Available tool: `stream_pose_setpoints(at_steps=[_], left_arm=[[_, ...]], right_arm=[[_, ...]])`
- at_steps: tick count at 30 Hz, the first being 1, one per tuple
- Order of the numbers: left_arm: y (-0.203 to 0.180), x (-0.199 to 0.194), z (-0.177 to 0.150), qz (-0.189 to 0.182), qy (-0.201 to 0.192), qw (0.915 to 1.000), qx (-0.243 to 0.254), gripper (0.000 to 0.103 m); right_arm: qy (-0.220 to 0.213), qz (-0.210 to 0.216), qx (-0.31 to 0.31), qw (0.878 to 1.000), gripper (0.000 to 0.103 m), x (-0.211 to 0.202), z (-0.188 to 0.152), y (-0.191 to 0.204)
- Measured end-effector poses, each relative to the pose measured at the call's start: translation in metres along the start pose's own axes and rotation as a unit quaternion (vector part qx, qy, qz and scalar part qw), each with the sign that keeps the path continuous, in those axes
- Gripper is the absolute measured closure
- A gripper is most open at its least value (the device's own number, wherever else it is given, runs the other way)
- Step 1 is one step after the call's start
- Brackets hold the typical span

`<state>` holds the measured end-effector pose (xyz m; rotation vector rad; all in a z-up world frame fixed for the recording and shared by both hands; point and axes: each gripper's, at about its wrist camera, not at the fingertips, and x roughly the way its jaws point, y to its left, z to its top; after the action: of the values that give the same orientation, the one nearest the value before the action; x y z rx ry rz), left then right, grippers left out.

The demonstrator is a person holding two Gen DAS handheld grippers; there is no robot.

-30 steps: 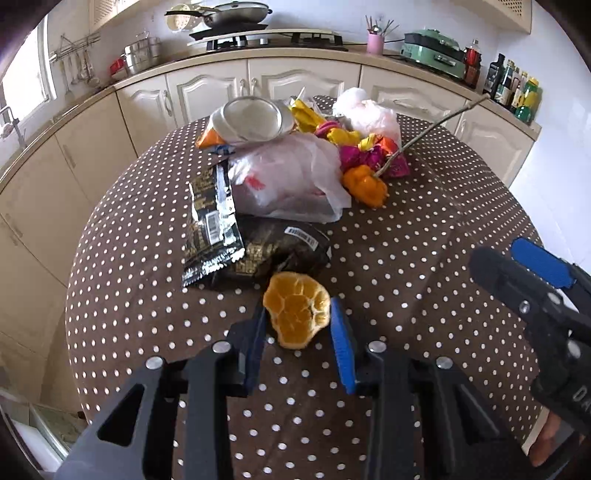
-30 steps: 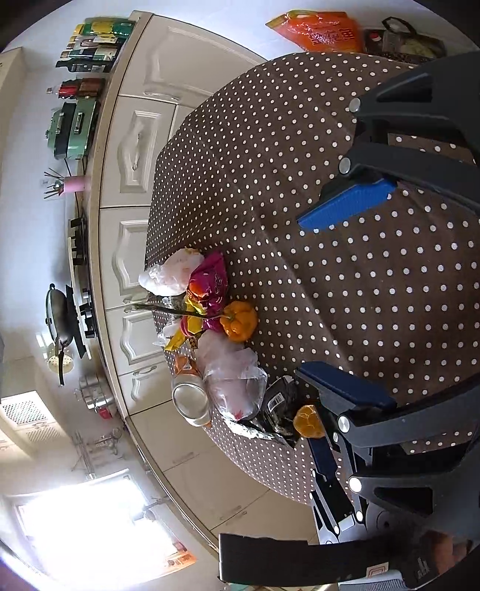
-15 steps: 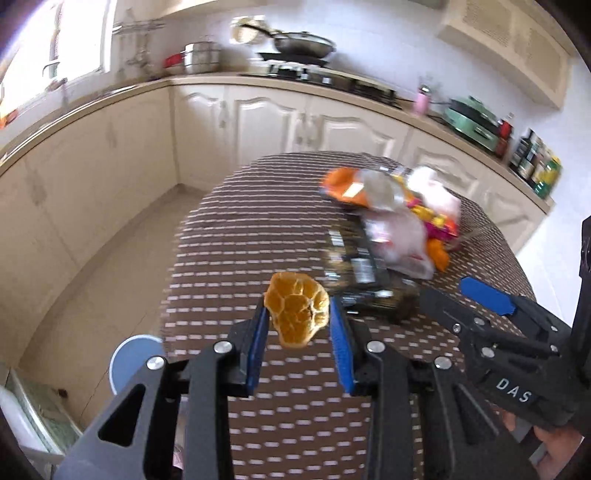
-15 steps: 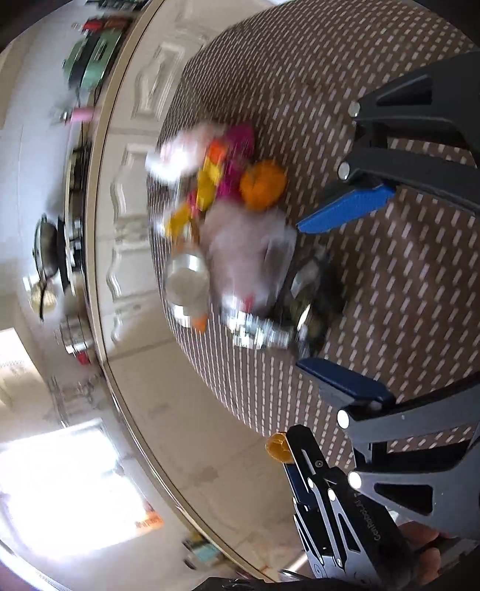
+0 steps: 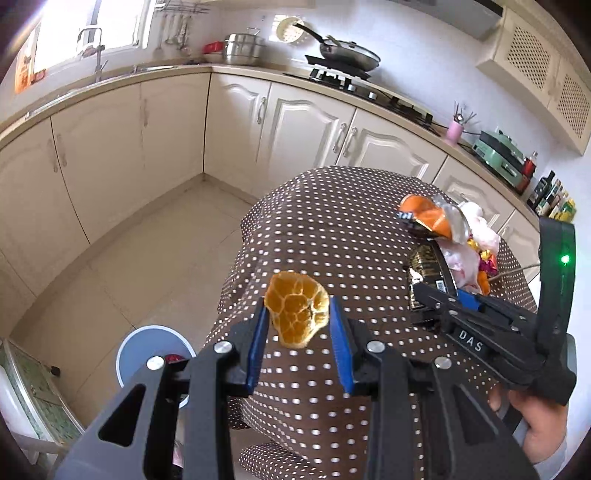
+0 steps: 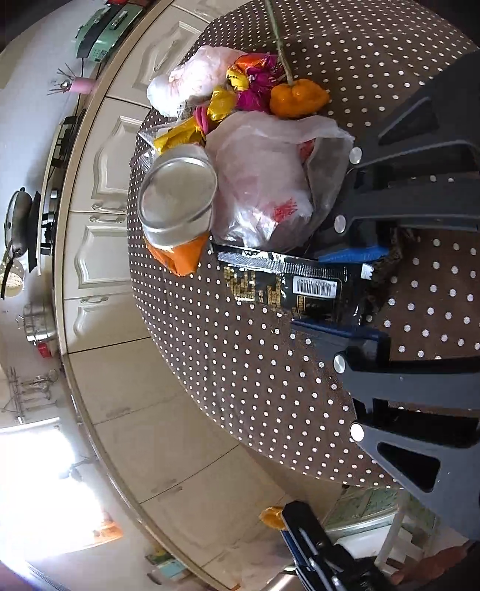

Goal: Collect trash
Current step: 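Grasp the orange cracker with the left tool while the right tool grasps the black snack wrapper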

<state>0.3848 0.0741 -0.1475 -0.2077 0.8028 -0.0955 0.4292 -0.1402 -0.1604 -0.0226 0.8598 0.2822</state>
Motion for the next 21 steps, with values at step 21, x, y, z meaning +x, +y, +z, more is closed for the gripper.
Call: stream_pose_setpoints(at_steps=[21], left_arm=[[0.172,-0.013,-0.027,0.065,0.001,0.9911,-0.116,0.071]], right_arm=[[0.014,0.173,-0.130,0.976,0.099,0.027,-0.010,0.200]])
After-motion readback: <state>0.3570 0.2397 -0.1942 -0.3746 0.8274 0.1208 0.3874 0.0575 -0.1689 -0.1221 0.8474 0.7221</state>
